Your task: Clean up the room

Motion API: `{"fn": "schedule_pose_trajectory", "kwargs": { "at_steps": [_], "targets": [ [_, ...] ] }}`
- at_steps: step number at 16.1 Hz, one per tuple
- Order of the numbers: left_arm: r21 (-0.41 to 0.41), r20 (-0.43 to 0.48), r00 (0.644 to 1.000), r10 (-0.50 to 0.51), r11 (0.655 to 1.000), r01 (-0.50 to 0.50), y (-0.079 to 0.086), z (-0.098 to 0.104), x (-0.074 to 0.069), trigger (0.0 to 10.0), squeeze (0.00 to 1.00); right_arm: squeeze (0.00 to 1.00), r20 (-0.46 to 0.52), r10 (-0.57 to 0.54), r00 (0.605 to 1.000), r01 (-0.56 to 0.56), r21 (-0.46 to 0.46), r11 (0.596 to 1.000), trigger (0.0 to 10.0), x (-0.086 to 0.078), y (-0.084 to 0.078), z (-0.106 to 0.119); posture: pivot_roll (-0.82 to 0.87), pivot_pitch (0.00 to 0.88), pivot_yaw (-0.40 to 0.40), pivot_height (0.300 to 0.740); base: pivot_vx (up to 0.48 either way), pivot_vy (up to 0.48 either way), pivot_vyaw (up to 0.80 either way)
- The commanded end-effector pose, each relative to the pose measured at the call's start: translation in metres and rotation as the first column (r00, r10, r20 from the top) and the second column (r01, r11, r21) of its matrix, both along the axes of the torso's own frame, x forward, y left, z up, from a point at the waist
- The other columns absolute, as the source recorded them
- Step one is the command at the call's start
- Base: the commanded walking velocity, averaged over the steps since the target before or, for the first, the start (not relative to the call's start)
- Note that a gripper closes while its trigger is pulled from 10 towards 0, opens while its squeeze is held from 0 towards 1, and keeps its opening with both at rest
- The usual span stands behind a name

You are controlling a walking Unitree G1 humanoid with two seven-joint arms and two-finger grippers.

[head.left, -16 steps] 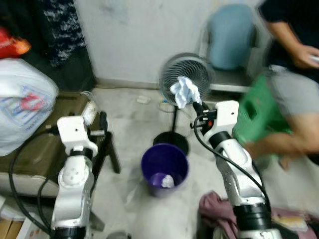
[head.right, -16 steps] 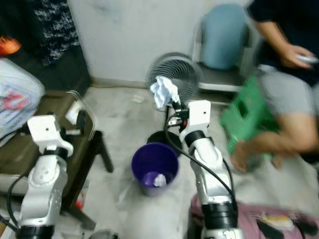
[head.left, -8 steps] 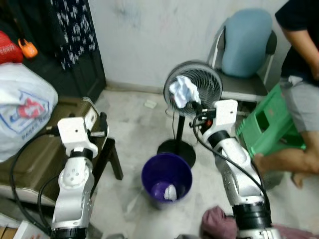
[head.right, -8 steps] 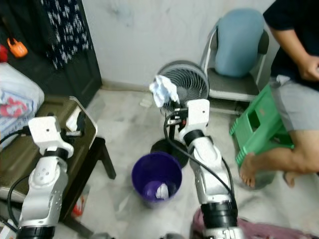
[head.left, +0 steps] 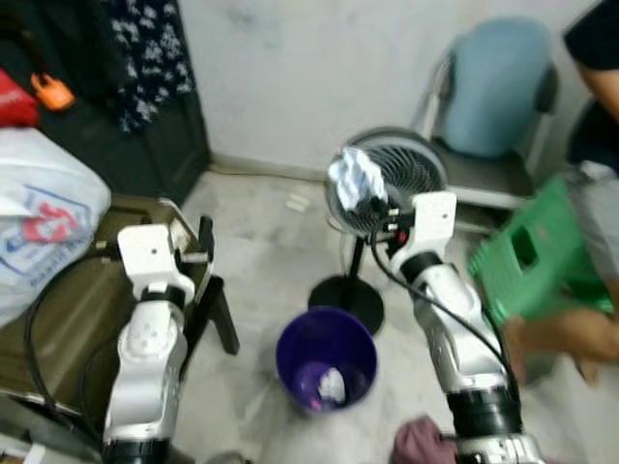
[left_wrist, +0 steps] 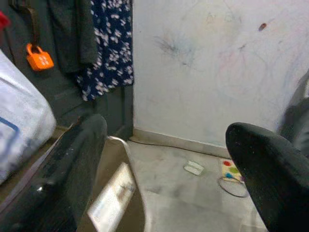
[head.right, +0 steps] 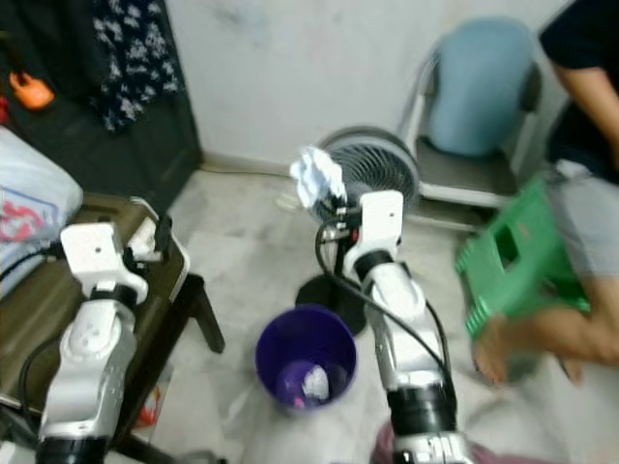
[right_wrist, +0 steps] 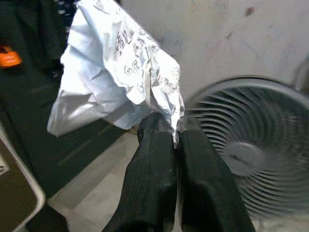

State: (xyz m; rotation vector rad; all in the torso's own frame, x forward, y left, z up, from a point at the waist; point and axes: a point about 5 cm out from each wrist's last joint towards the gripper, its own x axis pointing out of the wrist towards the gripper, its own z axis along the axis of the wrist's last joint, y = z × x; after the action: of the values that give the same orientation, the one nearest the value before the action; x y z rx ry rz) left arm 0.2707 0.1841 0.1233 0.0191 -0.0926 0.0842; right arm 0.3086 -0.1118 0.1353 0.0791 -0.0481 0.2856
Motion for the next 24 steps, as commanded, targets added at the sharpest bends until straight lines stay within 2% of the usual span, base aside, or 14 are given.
{"fn": "schedule_pose_trajectory", "kwargs": {
  "at_steps": [1, 3, 5, 6, 8, 10, 12, 13, 14, 15, 18, 20, 21, 24],
  "targets": [
    [0.041, 0.018, 0.999, -0.029, 0.999, 0.029, -0.002, 0.006, 0.002, 10.0, 0.00, 0.00, -0.007, 0.008, 1.000, -0.008, -0.012, 1.000, 10.0, 0.002, 0.005, 0.002, -0.06, 0.008, -0.034, 0.740, 0.000, 0.000, 0.00],
    [0.081, 0.030, 0.997, -0.071, 0.994, 0.068, -0.005, 0.012, 0.001, 10.0, 0.00, 0.00, -0.032, -0.024, 0.999, 0.023, -0.035, 0.999, 10.0, 0.003, 0.002, -0.002, -0.05, 0.026, -0.033, 0.740, 0.000, 0.000, 0.00],
    [0.098, 0.007, 0.994, -0.112, 0.989, 0.111, -0.005, 0.007, -0.003, 10.0, 0.00, 0.00, -0.072, -0.039, 0.997, 0.035, -0.061, 0.998, 10.0, 0.005, 0.002, -0.009, -0.05, 0.037, -0.032, 0.740, 0.000, 0.000, 0.00],
    [0.155, -0.016, 0.982, -0.186, 0.970, 0.186, -0.005, 0.004, -0.007, 10.0, 0.00, 0.00, -0.120, -0.061, 0.991, 0.054, -0.064, 0.997, 10.0, 0.006, 0.001, -0.016, -0.05, 0.043, -0.037, 0.740, 0.000, 0.000, 0.00],
    [0.185, -0.053, 0.963, -0.265, 0.945, 0.270, 0.000, 0.004, -0.010, 10.0, 0.00, 0.00, -0.202, -0.113, 0.973, 0.095, -0.098, 0.991, 10.0, 0.006, -0.004, -0.029, -0.03, 0.053, -0.044, 0.740, 0.000, 0.000, 0.00],
    [0.246, -0.108, 0.927, -0.360, 0.893, 0.376, 0.003, 0.004, -0.016, 10.0, 0.00, 0.00, -0.295, -0.183, 0.938, 0.151, -0.128, 0.980, 10.0, 0.006, -0.010, -0.042, -0.01, 0.069, -0.041, 0.740, 0.000, 0.000, 0.00],
    [0.349, -0.183, 0.867, -0.464, 0.793, 0.499, 0.004, 0.001, -0.028, 10.0, 0.00, 0.00, -0.319, -0.152, 0.935, 0.110, -0.146, 0.983, 10.0, 0.004, -0.005, -0.048, 0.00, 0.090, -0.029, 0.740, 0.000, 0.000, 0.00],
    [0.365, -0.207, 0.861, -0.464, 0.780, 0.508, 0.011, 0.002, -0.035, 10.0, 0.00, 0.00, -0.362, -0.140, 0.922, 0.080, -0.177, 0.981, 10.0, 0.001, -0.003, -0.056, 0.01, 0.101, -0.028, 0.740, 0.000, 0.000, 0.00],
    [0.363, -0.213, 0.863, -0.457, 0.784, 0.504, 0.014, 0.003, -0.037, 10.0, 0.00, 0.00, -0.390, -0.158, 0.907, 0.091, -0.185, 0.978, 10.0, 0.001, -0.003, -0.060, 0.02, 0.108, -0.027, 0.740, 0.000, 0.000, 0.00],
    [0.385, -0.237, 0.858, -0.455, 0.767, 0.513, 0.016, 0.000, -0.043, 10.0, 0.00, 0.00, -0.387, -0.171, 0.906, 0.106, -0.185, 0.977, 10.0, 0.004, -0.002, -0.059, 0.04, 0.121, -0.022, 0.740, 0.000, 0.000, 0.00],
    [0.468, -0.285, 0.834, -0.473, 0.690, 0.551, 0.016, -0.001, -0.060, 10.0, 0.00, 0.00, -0.372, -0.197, 0.907, 0.124, -0.210, 0.970, 10.0, 0.009, 0.010, -0.058, 0.08, 0.149, 0.013, 0.740, 0.000, 0.000, 0.00],
    [0.476, -0.323, 0.806, -0.496, 0.651, 0.591, 0.021, 0.002, -0.075, 10.0, 0.00, 0.00, -0.387, -0.224, 0.894, 0.144, -0.227, 0.963, 10.0, 0.010, 0.024, -0.064, 0.13, 0.195, 0.044, 0.740, 0.000, 0.000, 0.00],
    [0.481, -0.354, 0.781, -0.514, 0.616, 0.624, 0.026, 0.007, -0.082, 10.0, 0.00, 0.00, -0.405, -0.249, 0.880, 0.155, -0.250, 0.956, 10.0, 0.010, 0.030, -0.070, 0.15, 0.212, 0.058, 0.740, 0.000, 0.000, 0.00],
    [0.514, -0.401, 0.755, -0.519, 0.555, 0.654, 0.039, 0.012, -0.088, 10.0, 0.00, 0.00, -0.431, -0.301, 0.851, 0.181, -0.298, 0.937, 10.0, 0.009, 0.034, -0.081, 0.16, 0.253, 0.085, 0.740, 0.000, 0.000, 0.00]
  ]
}}
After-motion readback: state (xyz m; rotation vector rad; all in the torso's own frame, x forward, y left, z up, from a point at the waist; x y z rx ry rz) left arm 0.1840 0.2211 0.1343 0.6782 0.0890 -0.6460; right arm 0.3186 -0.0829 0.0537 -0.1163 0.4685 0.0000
